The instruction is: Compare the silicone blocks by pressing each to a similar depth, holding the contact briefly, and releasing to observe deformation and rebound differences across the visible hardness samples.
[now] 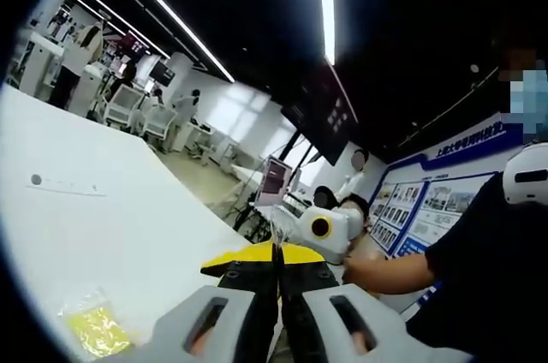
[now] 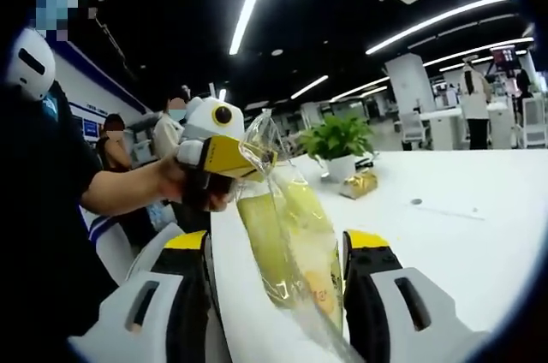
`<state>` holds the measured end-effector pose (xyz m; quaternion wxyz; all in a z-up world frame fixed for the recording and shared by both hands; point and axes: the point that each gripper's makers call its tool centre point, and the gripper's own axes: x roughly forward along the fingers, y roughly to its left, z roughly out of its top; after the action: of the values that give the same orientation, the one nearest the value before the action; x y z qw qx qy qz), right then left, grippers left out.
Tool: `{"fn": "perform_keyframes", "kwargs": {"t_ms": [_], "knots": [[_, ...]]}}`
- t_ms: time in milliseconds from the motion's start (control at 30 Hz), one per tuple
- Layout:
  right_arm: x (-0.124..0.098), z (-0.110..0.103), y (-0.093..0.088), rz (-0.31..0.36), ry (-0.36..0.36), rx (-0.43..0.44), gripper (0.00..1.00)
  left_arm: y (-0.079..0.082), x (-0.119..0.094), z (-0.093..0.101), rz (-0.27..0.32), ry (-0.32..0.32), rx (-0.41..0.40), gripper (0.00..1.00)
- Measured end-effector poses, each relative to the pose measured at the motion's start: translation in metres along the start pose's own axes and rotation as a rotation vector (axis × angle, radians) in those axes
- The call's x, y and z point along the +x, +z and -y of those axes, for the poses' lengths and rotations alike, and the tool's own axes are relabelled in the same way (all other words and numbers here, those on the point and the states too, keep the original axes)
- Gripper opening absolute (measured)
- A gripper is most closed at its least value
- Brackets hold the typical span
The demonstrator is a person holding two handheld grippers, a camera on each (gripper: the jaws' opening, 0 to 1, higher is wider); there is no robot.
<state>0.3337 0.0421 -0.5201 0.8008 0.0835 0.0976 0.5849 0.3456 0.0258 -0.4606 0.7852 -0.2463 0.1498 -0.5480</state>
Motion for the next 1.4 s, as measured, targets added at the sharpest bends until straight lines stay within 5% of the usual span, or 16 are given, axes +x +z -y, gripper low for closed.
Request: {"fn": "perform_keyframes", "kwargs": {"t_ms": [333,833,1133,1400], "knots": [[-0.011,0.008,0.006,0.069,-0.065,0.026,0.96,-0.006,0.005,0.001,-0.004,-0.005,-0.009,0.0],[-0.028,-0.001,0.003,0.062,-0.048,0.067,0.96,-0.018,0.009,-0.014,-0.015,0.015,-0.051,0.0],[-0.047,0.003,0.001,0.04,-0.118,0.018,0.96,-0.028,0.012,-0.018,-0.02,0.021,-0.078,0.0],[-0.069,0.009,-0.001,0.052,-0.174,0.025,0.96,-0.054,0.023,-0.029,-0.053,0.031,-0.124,0.0]]}}
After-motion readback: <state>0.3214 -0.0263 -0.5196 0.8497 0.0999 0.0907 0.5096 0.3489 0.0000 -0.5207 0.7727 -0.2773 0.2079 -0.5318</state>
